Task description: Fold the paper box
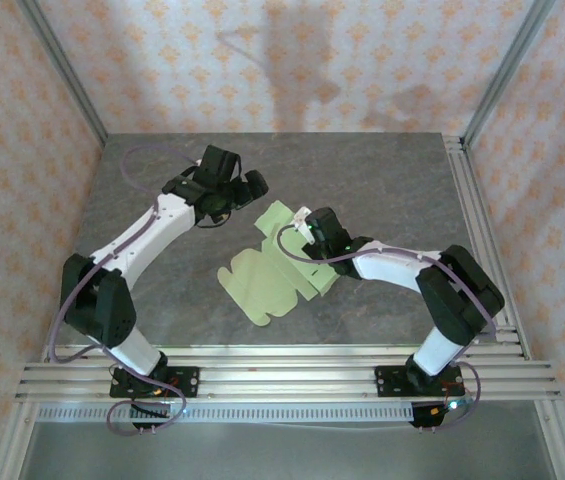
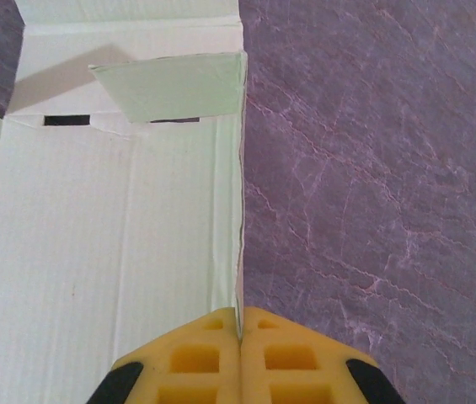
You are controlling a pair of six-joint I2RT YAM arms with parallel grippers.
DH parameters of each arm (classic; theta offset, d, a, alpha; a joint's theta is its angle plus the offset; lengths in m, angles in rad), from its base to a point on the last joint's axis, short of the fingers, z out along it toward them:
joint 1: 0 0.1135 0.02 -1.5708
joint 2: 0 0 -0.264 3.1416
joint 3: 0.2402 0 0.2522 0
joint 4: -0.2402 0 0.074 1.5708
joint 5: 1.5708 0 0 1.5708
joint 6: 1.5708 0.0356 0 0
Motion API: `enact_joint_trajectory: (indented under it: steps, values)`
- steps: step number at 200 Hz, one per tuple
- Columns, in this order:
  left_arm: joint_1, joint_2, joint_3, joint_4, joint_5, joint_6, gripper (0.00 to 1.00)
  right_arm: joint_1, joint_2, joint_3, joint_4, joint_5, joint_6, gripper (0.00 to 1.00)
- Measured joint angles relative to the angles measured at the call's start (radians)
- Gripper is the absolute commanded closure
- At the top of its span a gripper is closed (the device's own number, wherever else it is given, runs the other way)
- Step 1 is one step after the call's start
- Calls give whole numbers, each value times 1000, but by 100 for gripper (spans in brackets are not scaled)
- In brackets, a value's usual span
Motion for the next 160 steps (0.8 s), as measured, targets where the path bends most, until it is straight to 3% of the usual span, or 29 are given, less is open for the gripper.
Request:
enact_joint_trajectory:
  steps: [70, 105, 160]
  values:
    - [69, -70, -134, 48, -58, 63, 0, 54, 38, 0, 24, 185, -39, 100]
    - [77, -79, -145, 56, -65, 91, 0, 63, 51, 25, 23, 213, -39, 100]
    - [83, -92, -158, 56, -65, 113, 0, -74, 51, 193, -162, -128, 162, 100]
